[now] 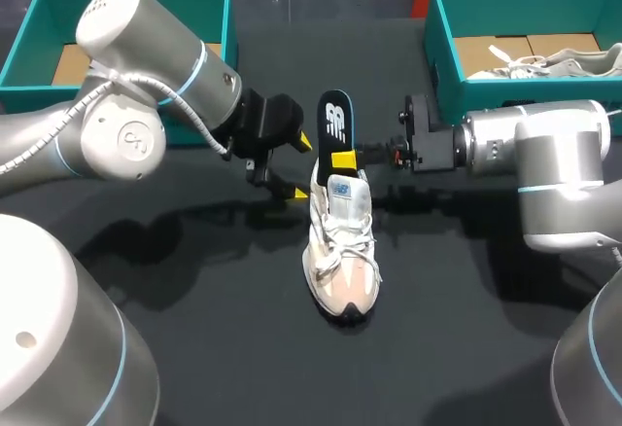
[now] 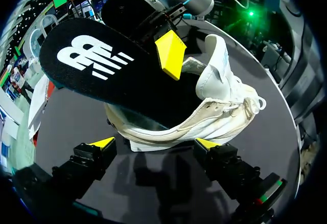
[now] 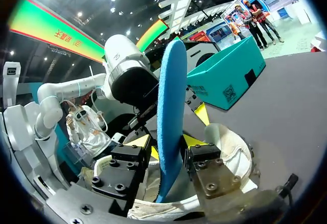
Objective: Take the shoe out of the shoebox, open the shoe tongue, remove and reinsert the insole, then place the shoe into the shoebox
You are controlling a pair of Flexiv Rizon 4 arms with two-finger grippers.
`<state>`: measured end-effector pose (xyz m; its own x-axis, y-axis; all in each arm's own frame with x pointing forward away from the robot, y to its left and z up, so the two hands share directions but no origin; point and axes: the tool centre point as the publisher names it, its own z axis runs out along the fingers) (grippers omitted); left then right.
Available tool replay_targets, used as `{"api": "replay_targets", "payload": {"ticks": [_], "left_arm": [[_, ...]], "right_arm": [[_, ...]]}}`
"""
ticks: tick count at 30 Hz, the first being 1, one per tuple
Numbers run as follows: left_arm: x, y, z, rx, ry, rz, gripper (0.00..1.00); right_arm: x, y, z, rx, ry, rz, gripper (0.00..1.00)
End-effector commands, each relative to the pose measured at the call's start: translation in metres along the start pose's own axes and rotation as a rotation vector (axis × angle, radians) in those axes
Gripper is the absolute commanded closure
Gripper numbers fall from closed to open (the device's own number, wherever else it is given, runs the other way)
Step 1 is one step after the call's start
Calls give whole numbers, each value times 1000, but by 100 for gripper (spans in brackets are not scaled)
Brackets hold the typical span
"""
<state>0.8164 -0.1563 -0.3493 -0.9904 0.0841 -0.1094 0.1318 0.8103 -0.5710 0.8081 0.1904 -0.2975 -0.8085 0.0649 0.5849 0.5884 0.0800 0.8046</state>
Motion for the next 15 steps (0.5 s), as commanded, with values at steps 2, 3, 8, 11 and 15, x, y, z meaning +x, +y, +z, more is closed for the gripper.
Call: {"api": "replay_targets", "payload": {"ticks": [2,3,8,11,15], "left_arm": [[0,0,0,1,1,1,0],[0,0,0,1,1,1,0],[0,0,0,1,1,1,0],[0,0,0,1,1,1,0],[0,0,0,1,1,1,0]], "right_arm": [[-7,9,-3,20,10,3,67],[-8,10,-3,20,12,4,69],[-15,11,-2,19,20,25,100],[-16,6,-1,17,22,41,100],[-13,-4,2,9,25,61,100]]}}
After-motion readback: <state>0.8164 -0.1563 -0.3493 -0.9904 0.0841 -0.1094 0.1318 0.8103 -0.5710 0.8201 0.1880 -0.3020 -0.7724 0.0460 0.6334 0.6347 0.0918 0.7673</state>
